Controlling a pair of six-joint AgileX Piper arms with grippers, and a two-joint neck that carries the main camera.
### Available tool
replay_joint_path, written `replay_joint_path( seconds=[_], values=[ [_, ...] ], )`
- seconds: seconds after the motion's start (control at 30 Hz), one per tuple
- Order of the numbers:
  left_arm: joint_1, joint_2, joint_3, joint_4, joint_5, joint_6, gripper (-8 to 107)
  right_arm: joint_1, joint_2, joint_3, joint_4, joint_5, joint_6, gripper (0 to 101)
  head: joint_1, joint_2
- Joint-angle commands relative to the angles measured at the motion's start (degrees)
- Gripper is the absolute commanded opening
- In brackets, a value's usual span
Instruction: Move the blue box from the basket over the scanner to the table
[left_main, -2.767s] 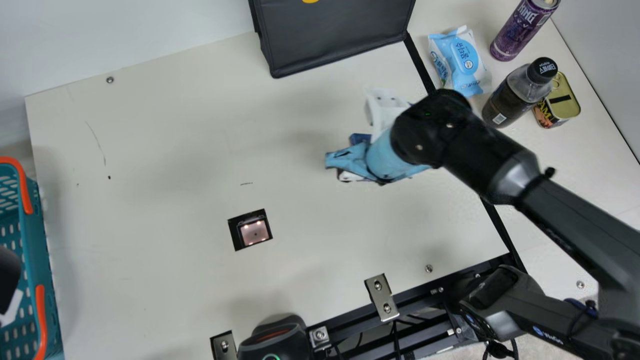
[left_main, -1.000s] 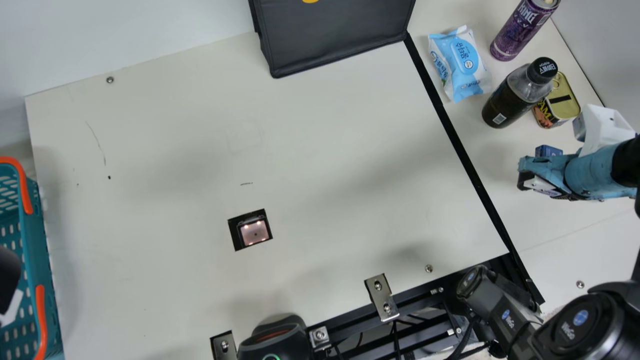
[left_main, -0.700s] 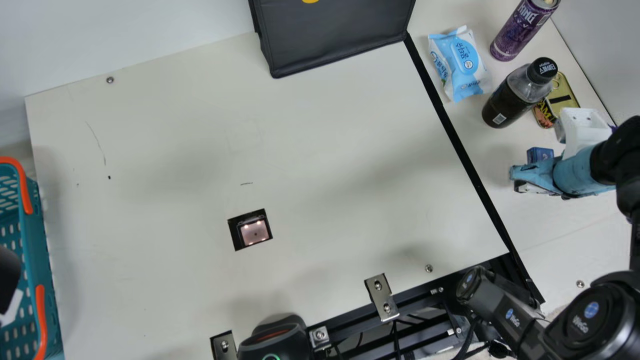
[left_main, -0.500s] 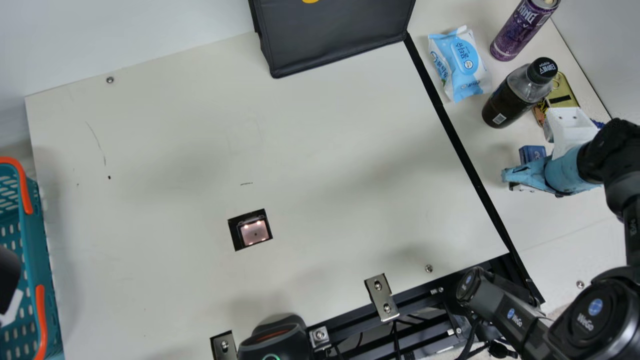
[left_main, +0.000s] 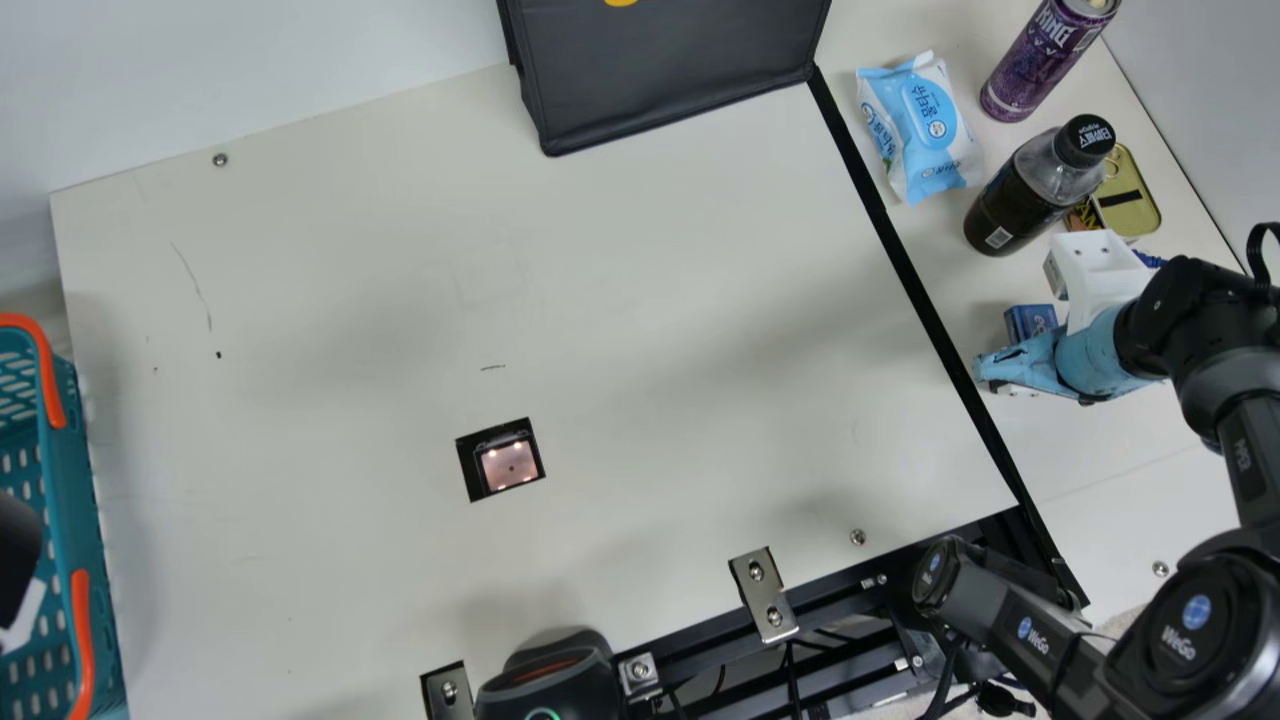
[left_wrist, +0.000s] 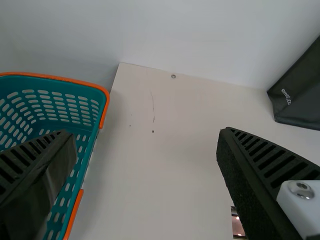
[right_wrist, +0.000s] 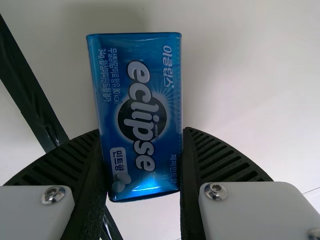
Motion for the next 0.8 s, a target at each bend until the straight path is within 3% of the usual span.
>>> replay_joint_path(
  seconds=[0.0,0.77],
  values=[
    [0.0,0.0,0.0,0.0,0.0,0.0,90,-0.4,0.2,0.1,0.5,0.3,-0.1,7,-1.7,-0.1],
    [0.0,0.0,0.0,0.0,0.0,0.0,90,-3.5,1.7,0.0,0.3,2.3,-0.2,83,-1.7,-0.1]
  ],
)
